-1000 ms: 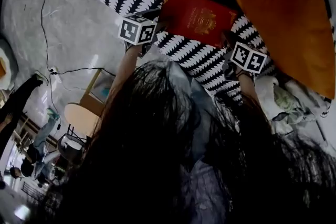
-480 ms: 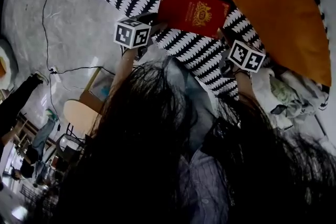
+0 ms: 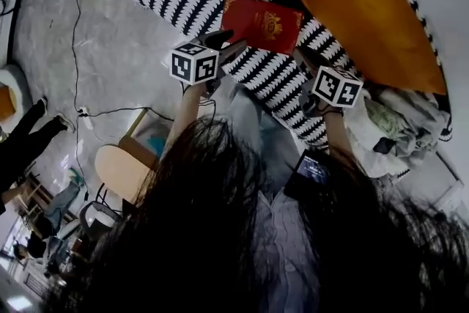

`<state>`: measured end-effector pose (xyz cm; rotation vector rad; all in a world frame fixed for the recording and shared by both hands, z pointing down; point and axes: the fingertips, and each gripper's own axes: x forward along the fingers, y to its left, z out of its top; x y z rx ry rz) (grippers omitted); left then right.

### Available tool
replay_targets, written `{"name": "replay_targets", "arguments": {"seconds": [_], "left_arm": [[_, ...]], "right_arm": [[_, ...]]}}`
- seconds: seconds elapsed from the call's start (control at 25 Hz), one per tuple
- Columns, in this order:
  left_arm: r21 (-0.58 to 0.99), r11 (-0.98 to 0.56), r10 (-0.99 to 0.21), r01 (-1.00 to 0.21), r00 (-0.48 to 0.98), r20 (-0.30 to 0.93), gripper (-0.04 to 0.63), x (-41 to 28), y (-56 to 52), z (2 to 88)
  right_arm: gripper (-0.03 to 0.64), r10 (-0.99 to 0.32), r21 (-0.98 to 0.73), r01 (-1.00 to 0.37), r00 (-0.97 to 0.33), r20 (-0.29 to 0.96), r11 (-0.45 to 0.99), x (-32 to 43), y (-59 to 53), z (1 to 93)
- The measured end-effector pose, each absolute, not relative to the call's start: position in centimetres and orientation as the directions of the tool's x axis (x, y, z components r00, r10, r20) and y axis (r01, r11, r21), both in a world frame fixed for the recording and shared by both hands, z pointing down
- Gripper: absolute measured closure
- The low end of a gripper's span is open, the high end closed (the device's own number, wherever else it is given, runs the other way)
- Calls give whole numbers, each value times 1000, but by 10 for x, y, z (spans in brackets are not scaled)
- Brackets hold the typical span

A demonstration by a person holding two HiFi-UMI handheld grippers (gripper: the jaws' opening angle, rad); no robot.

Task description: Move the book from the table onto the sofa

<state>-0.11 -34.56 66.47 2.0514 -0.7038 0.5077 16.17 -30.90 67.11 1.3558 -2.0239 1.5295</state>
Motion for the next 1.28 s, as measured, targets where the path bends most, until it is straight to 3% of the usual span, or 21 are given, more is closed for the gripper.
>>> {"name": "replay_targets", "arguments": {"seconds": [0.6,1.28], "left_arm": [[576,-565,-398,-590,807,436,370,39,-297,520],[531,-614,-446,-584,812,377,371,49,-208,452]], "right_arm": [[535,-616,-545,-820,-524,589,176,178,-258,541],[554,-684,-544,-802,-541,490,245,165,-194,463]]}}
